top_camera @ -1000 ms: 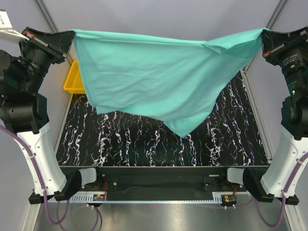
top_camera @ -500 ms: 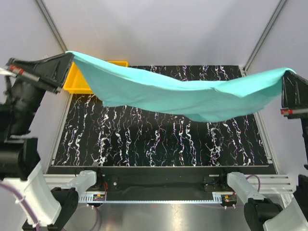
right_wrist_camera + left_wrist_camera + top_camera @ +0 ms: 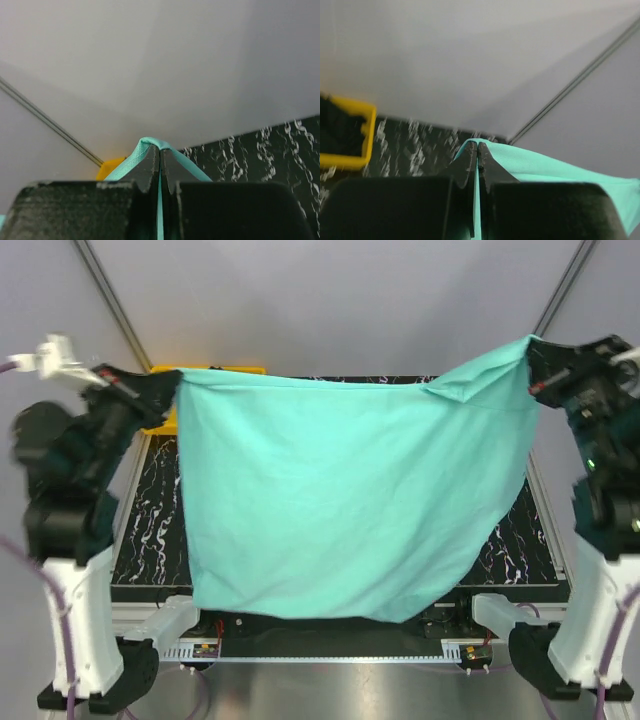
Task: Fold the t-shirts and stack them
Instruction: Fold the tshirt
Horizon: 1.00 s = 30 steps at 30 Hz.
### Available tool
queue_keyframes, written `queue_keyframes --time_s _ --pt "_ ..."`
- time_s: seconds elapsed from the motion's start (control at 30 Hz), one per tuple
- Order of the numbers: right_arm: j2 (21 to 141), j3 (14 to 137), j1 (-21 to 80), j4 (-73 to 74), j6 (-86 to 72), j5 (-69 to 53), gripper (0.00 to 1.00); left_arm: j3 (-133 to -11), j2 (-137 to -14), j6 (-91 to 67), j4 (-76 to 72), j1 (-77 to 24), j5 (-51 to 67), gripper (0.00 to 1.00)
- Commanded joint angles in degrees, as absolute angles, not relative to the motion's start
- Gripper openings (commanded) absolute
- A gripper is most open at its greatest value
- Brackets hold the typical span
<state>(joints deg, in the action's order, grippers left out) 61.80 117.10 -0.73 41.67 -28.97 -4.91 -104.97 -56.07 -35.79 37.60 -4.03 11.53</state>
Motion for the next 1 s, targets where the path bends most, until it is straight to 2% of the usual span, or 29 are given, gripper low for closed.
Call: queue_keyframes --time_s 0.0,0.17,0.2,0.33,0.43,0.63,0.97 --pt "66.7 107.78 -0.35 38.07 -29.61 -4.12 0.0 -90.15 -59.76 -33.93 38.68 -3.96 7.39 0.0" --pt "73.03 92.41 -0.35 33.93 -30.5 -5.71 0.0 -73.59 -63.89 -33.05 33.06 -0.1 9.23 0.0" --pt "74.34 91.07 -0.35 32.62 -30.41 -5.89 0.0 -69.21 -66.85 -33.22 30.26 1.13 10.88 0.0" --pt "84.6 87.98 -0.26 29.19 -29.44 -6.59 0.0 -64.09 -78.37 -31.82 22.34 3.34 13.89 0.0" --pt "92.68 88.41 -0.35 25.85 -29.7 -8.08 0.0 -66.53 -89.25 -30.24 19.69 4.04 15.91 0.0" --pt "106.5 95.18 -0.35 25.66 -30.94 -13.62 0.0 -73.38 -100.44 -29.97 18.1 4.13 16.87 0.0" --pt "107.93 93.87 -0.7 29.62 -29.88 -14.5 0.0 -75.76 -102.48 -29.88 21.26 5.09 17.41 0.0"
